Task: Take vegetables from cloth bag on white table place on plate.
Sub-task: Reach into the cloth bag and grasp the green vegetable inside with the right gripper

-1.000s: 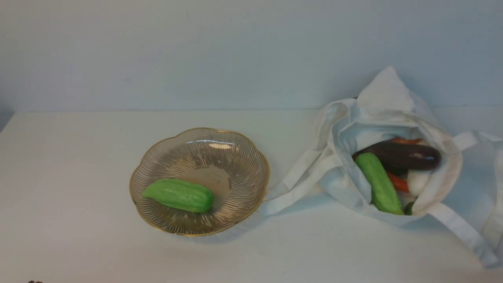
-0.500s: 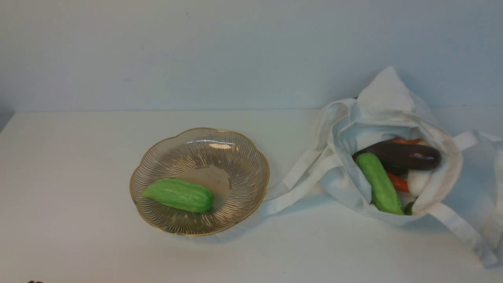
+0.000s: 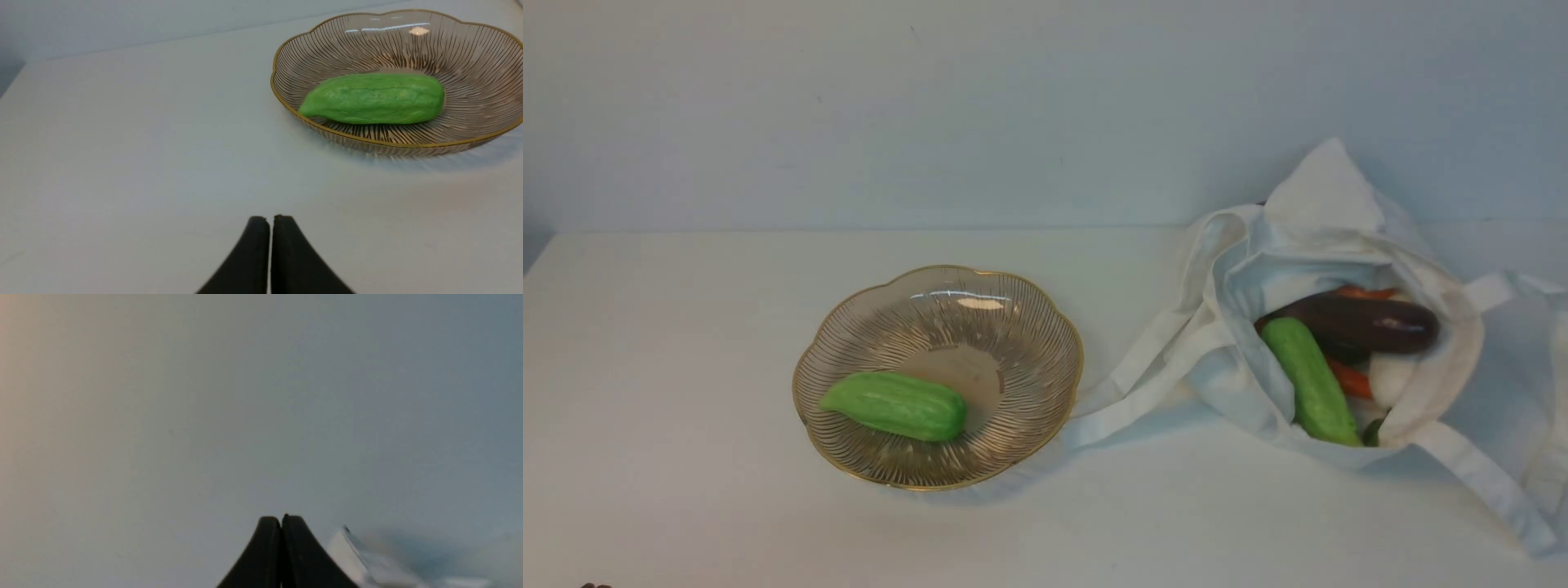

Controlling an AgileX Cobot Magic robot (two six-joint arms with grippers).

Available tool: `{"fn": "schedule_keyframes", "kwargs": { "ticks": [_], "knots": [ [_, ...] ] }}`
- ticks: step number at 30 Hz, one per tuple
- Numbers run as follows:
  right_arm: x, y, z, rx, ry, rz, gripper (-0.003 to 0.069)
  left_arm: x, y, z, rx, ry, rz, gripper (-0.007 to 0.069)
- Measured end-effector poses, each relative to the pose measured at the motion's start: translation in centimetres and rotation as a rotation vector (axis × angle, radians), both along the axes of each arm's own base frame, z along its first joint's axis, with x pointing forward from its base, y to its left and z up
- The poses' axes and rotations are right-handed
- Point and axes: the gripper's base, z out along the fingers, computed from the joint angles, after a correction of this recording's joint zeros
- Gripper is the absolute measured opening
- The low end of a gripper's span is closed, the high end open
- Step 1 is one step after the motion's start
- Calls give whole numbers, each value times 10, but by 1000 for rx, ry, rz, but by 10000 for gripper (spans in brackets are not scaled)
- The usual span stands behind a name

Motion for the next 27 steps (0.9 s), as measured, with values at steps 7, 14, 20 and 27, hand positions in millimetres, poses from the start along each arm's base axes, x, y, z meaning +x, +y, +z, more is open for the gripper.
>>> {"fn": "schedule_keyframes", "kwargs": {
  "ticks": [7,14,20,27],
  "knots": [
    [73,8,12,-259,685,169,-15,0,0,0,0,0,0,-5],
    [156,26,-28,-197,996,390,-7,0,0,0,0,0,0,-5],
    [204,43,-66,-264,1072,476,65,0,0,0,0,0,0,-5],
    [243,74,-108,-452,999,495,282,0,0,0,0,0,0,-5]
  ]
}}
